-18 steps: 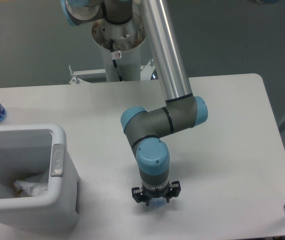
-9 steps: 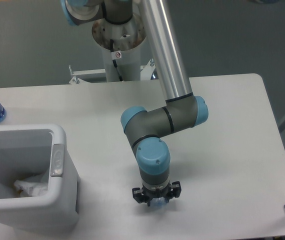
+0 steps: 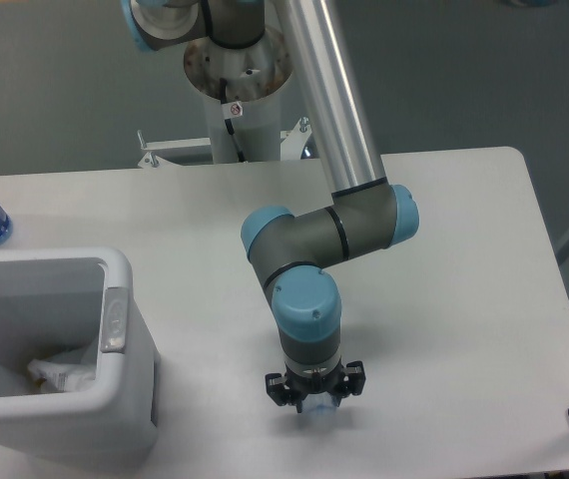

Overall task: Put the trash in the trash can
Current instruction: 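Lift the water bottle up from the table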

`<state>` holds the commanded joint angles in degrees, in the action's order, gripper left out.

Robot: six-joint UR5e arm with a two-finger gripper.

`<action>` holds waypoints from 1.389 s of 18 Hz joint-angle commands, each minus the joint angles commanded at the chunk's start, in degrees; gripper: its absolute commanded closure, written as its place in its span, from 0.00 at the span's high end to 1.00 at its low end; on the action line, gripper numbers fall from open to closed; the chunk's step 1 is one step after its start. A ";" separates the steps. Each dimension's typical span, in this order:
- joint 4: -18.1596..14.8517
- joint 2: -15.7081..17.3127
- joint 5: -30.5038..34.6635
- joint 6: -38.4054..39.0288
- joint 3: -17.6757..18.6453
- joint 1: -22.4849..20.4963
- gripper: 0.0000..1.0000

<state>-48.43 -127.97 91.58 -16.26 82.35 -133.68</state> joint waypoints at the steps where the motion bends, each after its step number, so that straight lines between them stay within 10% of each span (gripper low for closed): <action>1: 0.00 0.18 -0.09 0.00 -0.17 -0.09 0.61; 16: 3.42 10.02 -20.22 13.61 -16.95 -4.92 0.61; 25: 6.50 14.06 -23.12 19.25 -18.37 -2.29 0.61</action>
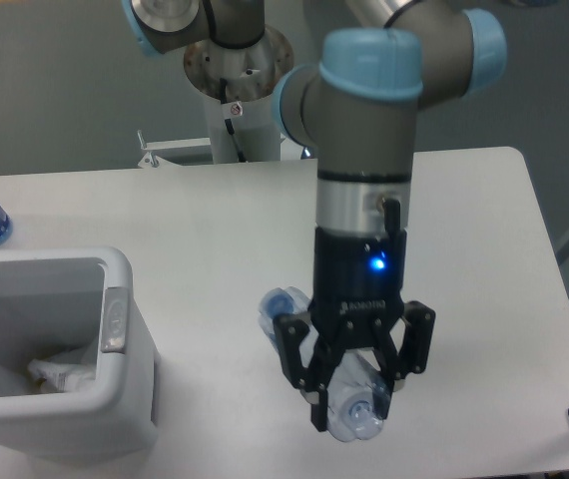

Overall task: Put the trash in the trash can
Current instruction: 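Lift the water bottle up from the table, then carry the bottle over the trash bin and release it inside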

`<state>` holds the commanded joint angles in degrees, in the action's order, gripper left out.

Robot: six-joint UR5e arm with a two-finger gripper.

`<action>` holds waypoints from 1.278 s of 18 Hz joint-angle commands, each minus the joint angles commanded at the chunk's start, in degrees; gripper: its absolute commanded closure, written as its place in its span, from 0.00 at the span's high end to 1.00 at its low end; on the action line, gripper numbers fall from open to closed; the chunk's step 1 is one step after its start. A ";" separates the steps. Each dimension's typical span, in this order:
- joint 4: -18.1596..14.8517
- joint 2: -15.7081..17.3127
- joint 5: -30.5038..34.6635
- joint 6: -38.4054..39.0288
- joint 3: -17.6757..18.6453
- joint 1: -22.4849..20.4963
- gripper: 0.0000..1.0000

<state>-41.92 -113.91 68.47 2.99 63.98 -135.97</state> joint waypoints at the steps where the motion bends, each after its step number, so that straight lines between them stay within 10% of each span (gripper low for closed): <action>1: 0.00 0.53 0.09 0.00 0.00 0.18 0.61; 23: 0.00 -0.69 0.17 2.81 0.62 15.65 0.64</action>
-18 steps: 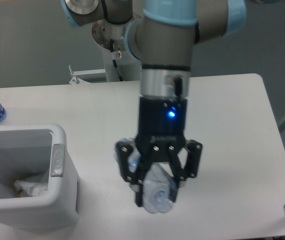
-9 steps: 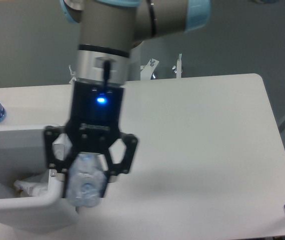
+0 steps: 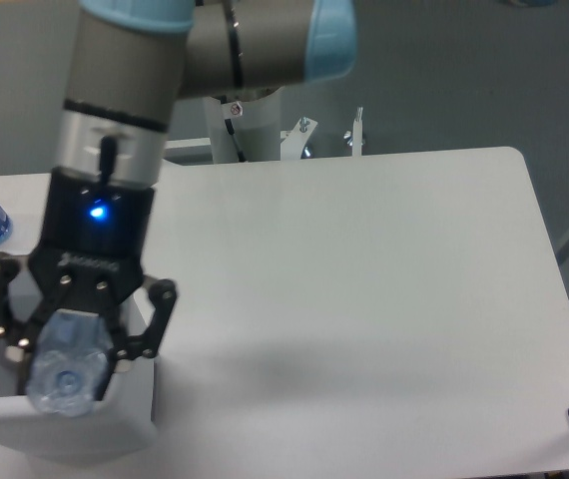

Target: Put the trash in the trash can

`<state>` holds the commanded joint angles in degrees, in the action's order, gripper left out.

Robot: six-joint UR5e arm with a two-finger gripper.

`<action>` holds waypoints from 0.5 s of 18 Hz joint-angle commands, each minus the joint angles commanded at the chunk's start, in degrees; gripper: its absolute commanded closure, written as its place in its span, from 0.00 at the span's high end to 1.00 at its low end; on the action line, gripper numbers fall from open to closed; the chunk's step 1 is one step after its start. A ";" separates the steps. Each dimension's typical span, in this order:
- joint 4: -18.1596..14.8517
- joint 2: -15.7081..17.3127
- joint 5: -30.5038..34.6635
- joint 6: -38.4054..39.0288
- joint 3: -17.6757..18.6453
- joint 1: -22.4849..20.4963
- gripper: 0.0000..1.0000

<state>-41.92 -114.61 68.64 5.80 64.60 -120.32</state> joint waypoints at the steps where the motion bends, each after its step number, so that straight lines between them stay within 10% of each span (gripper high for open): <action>1: 0.09 -0.09 0.00 -0.17 0.00 0.09 0.70; 4: 0.09 -0.36 0.00 -1.14 -0.09 0.35 0.97; 9: 0.09 -0.01 -0.09 -4.13 -0.53 0.35 1.00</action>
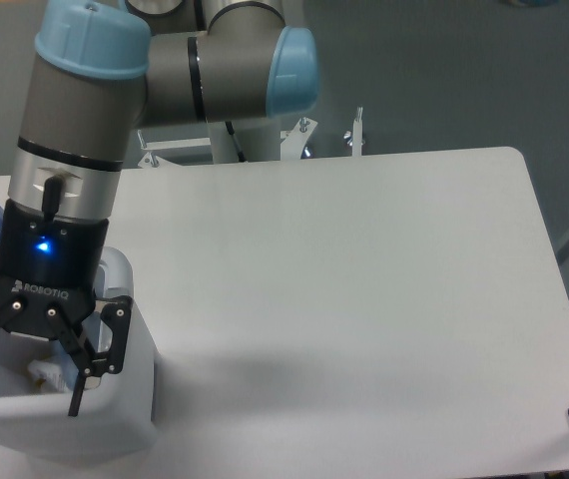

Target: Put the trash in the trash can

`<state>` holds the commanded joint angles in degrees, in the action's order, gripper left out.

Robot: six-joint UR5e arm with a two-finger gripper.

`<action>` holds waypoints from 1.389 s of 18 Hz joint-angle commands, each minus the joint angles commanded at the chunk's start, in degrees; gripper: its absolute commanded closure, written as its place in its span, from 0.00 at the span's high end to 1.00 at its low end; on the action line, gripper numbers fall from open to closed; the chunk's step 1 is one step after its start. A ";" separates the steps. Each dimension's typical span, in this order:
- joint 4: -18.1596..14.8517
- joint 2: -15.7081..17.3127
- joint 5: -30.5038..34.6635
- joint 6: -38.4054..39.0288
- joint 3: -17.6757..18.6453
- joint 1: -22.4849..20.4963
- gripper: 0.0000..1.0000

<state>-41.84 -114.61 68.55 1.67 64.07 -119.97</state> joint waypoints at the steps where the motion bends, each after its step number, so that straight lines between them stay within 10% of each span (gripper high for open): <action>1: 0.00 0.18 0.00 0.00 -0.09 -0.17 1.00; 9: -1.31 3.69 5.69 -9.73 0.87 -8.69 1.00; 18: -17.30 8.96 18.79 -36.34 4.03 -18.02 1.00; 25: -20.13 10.64 27.42 -53.61 7.29 -20.56 1.00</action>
<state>-61.96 -103.98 95.98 -51.94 71.37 -140.53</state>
